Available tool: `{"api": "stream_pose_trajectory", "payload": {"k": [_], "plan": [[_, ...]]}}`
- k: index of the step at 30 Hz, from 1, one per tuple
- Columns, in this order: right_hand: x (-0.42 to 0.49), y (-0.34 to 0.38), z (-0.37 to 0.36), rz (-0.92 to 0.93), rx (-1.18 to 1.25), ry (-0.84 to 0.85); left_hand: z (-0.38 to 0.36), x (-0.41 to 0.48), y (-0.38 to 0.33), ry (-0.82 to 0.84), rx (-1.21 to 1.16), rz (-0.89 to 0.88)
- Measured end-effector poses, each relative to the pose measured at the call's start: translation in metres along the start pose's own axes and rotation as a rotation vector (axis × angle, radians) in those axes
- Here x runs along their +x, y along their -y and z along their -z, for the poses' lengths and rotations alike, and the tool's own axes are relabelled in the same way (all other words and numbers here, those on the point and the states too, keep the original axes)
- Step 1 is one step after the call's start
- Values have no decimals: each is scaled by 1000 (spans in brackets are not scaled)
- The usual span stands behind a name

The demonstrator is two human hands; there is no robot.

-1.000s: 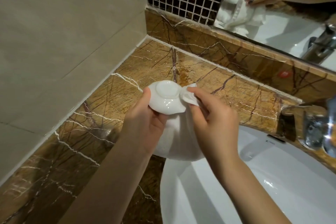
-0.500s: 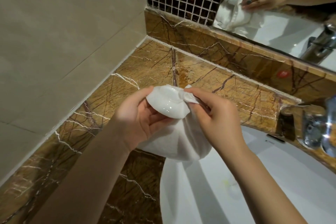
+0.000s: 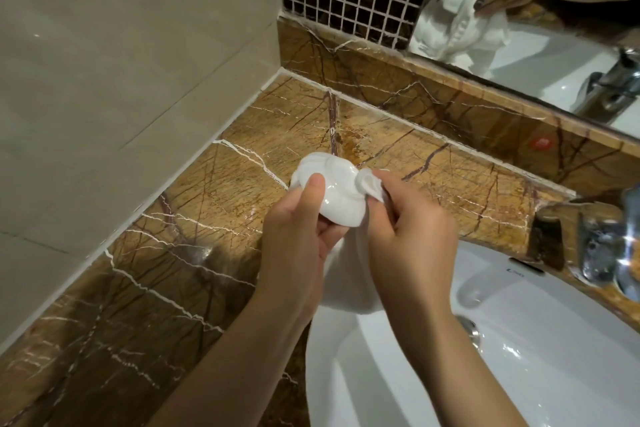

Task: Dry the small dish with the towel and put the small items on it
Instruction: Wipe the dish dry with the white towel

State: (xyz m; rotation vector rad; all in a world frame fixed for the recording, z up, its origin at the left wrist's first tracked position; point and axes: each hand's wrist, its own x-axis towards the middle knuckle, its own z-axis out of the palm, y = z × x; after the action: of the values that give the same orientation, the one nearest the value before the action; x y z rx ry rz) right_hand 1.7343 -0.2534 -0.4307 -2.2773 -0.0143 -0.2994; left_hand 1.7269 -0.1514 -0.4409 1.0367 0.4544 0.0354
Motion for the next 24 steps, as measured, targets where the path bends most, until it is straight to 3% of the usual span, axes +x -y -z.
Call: {"api": "stream_pose_trajectory", "payload": {"k": [10, 12, 16, 18, 20, 22, 24], "plan": [[-28, 22, -12, 107, -175, 79, 6, 8, 0, -187, 115, -54], [-25, 15, -10, 68, 71, 54, 10, 11, -6, -189, 46, -64], [-3, -30, 3, -255, 515, 57, 20, 15, -17, -155, 5, -131], [1, -43, 3, -295, 463, 243, 24, 15, -20, -105, 58, -172], [-1, -48, -2, -219, 302, 400, 25, 13, -24, -69, 135, -213], [2, -48, -9, -152, 163, 414, 26, 11, -27, -67, 212, -252], [5, -46, -17, -171, 213, 343, 29, 10, -31, -73, 257, -274]]}}
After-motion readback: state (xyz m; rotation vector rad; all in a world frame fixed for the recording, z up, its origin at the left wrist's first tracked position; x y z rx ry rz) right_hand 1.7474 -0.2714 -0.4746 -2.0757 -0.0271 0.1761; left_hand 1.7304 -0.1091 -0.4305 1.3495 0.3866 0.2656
